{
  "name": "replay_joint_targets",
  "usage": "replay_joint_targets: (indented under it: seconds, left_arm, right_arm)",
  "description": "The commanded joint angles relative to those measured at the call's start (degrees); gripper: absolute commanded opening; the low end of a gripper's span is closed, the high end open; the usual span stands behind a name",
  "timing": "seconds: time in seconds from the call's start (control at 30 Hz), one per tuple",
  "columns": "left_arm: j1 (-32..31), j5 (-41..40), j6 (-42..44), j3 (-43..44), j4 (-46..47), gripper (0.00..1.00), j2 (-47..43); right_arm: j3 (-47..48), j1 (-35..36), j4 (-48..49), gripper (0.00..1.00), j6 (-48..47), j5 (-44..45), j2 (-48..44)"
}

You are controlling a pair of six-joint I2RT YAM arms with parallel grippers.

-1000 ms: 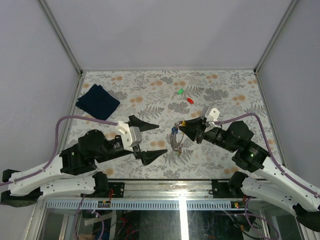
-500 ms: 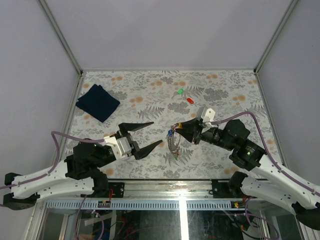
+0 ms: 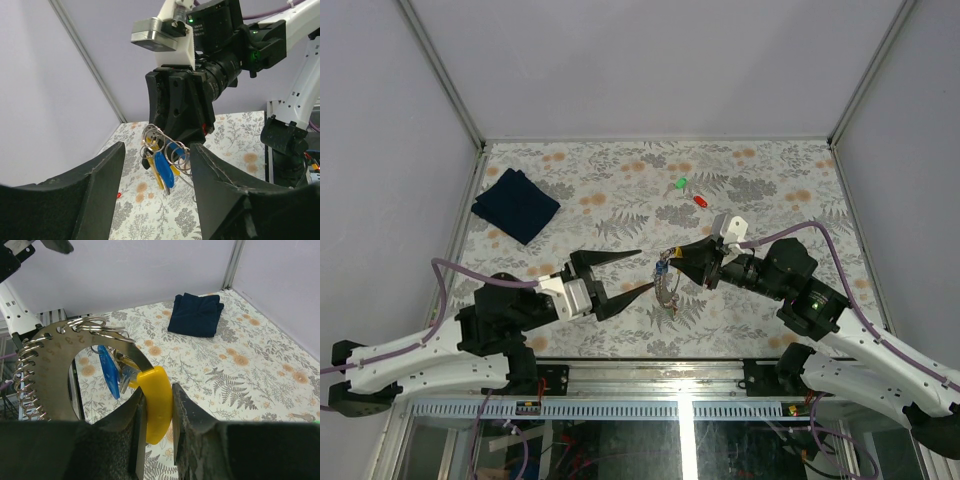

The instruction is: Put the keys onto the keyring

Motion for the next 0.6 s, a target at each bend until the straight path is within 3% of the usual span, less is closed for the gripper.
replay_joint_targets:
  seconds: [0.0,0.57]
  left_arm:
    - [-0.20,2.00,1.05,2.09,0.48,0.55,0.41]
    - [-0.15,1.31,2.74,3.41,-2.73,0.46,2.36]
  right_arm:
    - [2.63,0.24,6.32,0.01,1.26,-0.07,-0.20]
    - [2.48,0.22,6.66,0.01,1.47,-0.25,-0.54]
